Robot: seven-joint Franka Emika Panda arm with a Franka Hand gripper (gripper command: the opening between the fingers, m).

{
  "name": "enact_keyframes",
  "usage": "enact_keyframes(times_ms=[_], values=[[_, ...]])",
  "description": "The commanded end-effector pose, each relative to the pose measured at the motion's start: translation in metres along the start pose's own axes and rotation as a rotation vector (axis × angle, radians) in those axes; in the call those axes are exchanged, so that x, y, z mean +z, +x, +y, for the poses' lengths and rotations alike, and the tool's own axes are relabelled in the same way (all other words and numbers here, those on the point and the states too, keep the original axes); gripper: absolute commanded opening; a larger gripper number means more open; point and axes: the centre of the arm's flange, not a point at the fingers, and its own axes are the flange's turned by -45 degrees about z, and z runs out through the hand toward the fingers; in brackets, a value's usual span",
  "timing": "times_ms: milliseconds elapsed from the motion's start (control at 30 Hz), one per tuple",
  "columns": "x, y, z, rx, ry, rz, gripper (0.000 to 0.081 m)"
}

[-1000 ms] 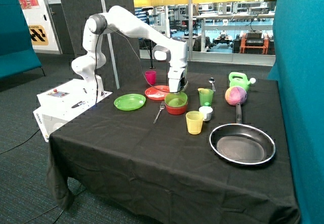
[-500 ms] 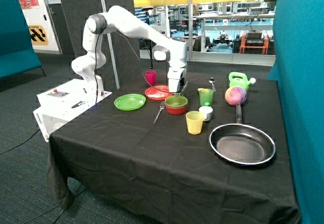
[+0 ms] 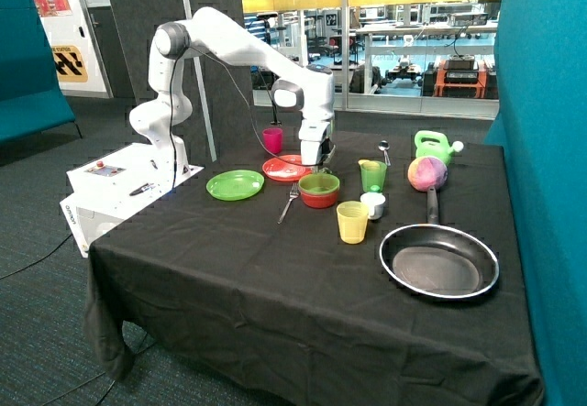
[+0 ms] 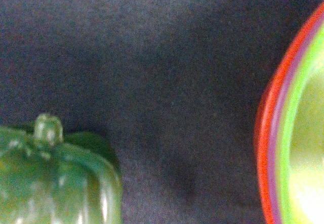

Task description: Stack the bowls

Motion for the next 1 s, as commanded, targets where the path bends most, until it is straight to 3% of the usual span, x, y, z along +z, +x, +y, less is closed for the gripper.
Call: enact_keyframes(times_ms=[0, 600, 967], values=[[-0.01, -0.016, 0.0, -0.01, -0.0032, 0.0056, 0.0506], [-0.027, -0.059, -0.012, -0.05, -0.0033, 0.0056, 0.0439], [-0.027, -0.081, -0.001, -0.042, -0.0033, 0.0056, 0.0423]])
